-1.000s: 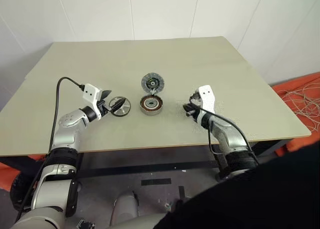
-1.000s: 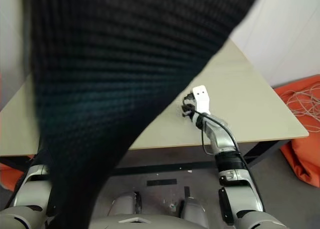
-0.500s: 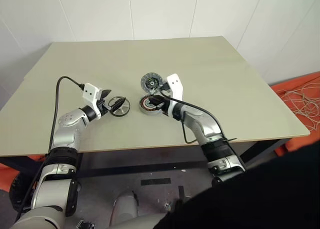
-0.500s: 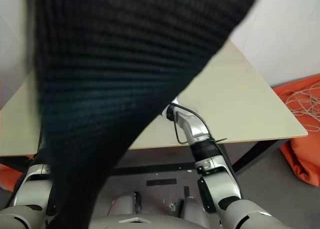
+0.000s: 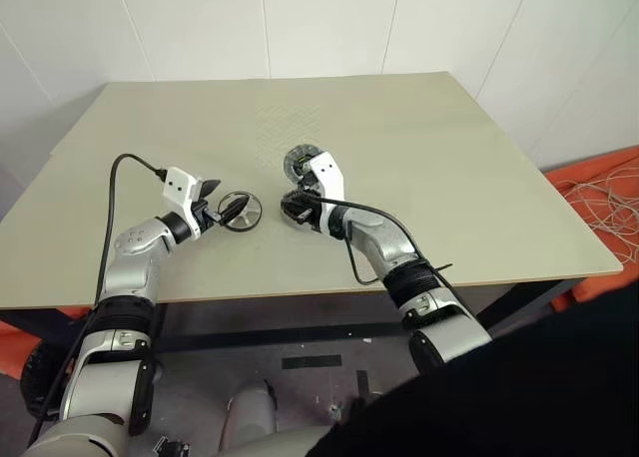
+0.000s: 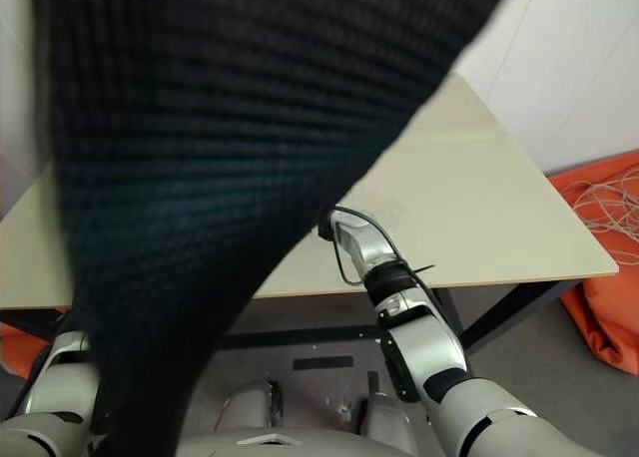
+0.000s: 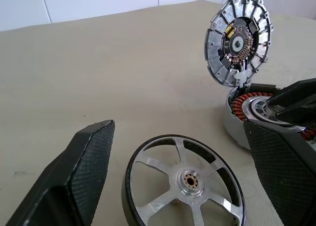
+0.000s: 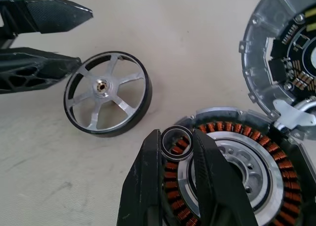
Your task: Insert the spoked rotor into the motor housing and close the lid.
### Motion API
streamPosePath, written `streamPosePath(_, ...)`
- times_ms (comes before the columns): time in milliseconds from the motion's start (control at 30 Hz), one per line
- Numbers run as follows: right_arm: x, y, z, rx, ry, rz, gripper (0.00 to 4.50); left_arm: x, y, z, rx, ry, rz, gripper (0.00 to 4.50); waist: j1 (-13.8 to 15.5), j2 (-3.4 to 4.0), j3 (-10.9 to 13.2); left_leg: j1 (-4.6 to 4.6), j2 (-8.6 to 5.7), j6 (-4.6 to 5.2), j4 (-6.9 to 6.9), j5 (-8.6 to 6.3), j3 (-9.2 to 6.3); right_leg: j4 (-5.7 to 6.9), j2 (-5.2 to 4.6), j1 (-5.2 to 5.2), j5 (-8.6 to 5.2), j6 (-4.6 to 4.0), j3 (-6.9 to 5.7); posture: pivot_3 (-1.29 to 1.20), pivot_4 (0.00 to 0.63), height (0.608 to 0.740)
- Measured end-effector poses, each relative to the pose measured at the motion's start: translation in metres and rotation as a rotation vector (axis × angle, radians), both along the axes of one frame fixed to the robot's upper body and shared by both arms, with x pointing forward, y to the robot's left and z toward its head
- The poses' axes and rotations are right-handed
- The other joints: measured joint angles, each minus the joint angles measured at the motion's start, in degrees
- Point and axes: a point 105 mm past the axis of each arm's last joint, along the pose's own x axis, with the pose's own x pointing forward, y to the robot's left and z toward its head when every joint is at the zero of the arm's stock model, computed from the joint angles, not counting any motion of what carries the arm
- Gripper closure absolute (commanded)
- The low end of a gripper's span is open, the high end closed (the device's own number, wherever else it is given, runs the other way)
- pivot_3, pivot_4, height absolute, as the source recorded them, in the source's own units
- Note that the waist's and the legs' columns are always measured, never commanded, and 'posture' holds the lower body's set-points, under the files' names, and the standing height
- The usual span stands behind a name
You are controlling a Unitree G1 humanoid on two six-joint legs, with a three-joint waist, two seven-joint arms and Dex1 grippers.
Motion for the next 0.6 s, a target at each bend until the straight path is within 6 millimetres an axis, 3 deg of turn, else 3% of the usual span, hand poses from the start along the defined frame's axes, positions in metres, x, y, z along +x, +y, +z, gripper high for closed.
streamPosePath(300, 0.006, -0.016, -0.008, -0.020, 0.001, -0.042, 3.92, 0.000, 0.000, 0.000, 0.000, -0.001, 0.000, 0.08, 0.00, 0.00, 0.00, 0.00, 0.00, 0.00, 0.02, 0.00, 0.01, 0.04, 0.00, 0.00, 0.00, 0.00, 0.00, 0.00, 0.000, 0.740)
streamPosePath(600, 0.010, -0.016, -0.008, -0.037, -0.008, -0.045, 3.92, -0.001, -0.001, 0.001, 0.002, -0.005, -0.005, 0.08, -0.01, 0.00, 0.00, 0.00, 0.01, 0.00, 0.04, 0.00, 0.01, 0.07, 0.00, -0.01, 0.00, -0.01, 0.00, 0.00, 0.000, 0.740)
